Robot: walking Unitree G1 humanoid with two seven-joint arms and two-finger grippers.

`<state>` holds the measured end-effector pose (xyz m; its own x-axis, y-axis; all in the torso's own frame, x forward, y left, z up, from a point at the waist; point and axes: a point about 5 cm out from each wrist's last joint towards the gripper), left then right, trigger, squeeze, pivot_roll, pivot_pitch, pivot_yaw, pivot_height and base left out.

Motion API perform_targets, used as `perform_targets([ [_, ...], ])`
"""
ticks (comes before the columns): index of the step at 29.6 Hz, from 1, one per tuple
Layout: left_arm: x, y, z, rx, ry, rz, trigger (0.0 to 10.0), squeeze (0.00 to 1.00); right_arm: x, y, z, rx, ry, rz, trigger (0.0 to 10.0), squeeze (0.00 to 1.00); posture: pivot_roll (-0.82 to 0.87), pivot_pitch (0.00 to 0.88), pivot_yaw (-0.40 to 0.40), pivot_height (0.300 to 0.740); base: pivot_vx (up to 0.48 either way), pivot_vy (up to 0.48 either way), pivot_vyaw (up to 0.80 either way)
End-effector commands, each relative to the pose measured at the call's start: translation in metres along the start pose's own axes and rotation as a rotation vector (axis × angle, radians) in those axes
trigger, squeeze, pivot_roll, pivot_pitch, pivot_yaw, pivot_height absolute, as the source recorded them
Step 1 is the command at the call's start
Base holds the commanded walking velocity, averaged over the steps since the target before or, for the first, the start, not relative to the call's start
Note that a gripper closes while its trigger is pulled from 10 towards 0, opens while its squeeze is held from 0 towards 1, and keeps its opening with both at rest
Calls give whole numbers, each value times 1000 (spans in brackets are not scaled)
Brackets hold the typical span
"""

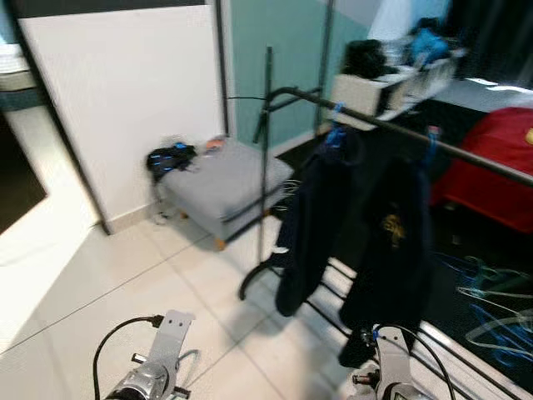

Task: Hang hanger

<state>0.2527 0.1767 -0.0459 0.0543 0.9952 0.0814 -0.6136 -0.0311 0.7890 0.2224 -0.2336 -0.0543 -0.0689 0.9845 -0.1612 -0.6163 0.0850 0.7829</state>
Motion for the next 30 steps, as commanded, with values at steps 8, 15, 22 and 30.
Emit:
perform_targets([
  [8,-4,0,3,2,-18,-8,10000,0,0,0,4,-21,8,7,10000,0,14,17,-21,740,0,0,800],
  [15,-3,0,3,-1,-24,-4,10000,0,2,-1,6,-34,12,19,10000,0,20,18,-19,740,0,0,800],
  [22,-1,0,3,-1,-32,-4,10000,0,0,0,6,-40,15,6,10000,0,25,23,-16,740,0,0,800],
  [30,-1,0,3,-3,-33,-6,10000,0,0,0,6,-43,16,4,10000,0,25,23,-20,740,0,0,800],
])
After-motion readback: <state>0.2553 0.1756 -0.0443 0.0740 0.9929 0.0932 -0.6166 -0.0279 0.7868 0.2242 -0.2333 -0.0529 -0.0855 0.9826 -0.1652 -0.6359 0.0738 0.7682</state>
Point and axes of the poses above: a point about 5 cm out from each wrist's last joint towards the gripper, its own y axis pointing back from the gripper into the wrist, its own z axis along the axis of the wrist's last joint, x = y × z, and after that the axes turned 10 degrees about y, right-handed
